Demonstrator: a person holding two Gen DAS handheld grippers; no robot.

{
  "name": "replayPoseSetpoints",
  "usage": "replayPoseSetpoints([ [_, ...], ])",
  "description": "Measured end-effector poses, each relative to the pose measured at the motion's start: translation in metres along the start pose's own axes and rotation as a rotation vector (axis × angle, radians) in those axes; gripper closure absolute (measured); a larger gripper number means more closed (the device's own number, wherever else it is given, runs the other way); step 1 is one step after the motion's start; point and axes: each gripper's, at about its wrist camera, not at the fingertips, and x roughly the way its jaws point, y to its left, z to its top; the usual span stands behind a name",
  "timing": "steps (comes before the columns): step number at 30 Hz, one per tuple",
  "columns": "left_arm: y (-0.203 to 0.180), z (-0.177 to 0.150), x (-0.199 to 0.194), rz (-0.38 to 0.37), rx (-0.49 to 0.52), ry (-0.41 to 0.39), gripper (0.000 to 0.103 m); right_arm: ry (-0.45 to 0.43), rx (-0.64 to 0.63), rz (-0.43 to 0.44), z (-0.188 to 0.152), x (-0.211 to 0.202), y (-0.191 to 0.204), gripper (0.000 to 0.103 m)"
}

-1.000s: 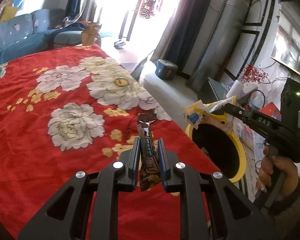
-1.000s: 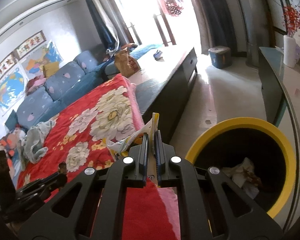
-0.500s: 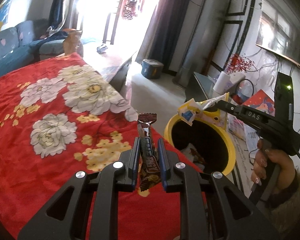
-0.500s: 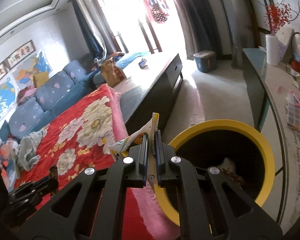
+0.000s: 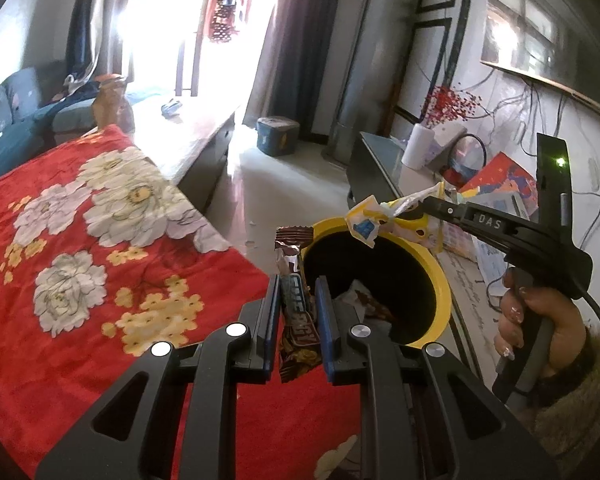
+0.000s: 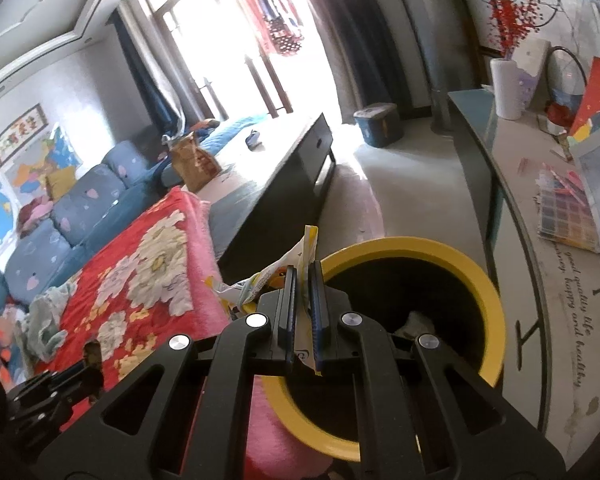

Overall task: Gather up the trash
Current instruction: 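Carry the chocolate wrapper and snack box with both tools over the yellow bin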

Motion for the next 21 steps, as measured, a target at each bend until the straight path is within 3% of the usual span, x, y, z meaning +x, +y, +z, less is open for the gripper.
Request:
replayPoseSetpoints([
  [21,-0.061,0.008,0.039,-0.058,0.123,0.036,0.086,0.009,0.128,-0.101,-0.009,-0.002,-0.064,0.099],
])
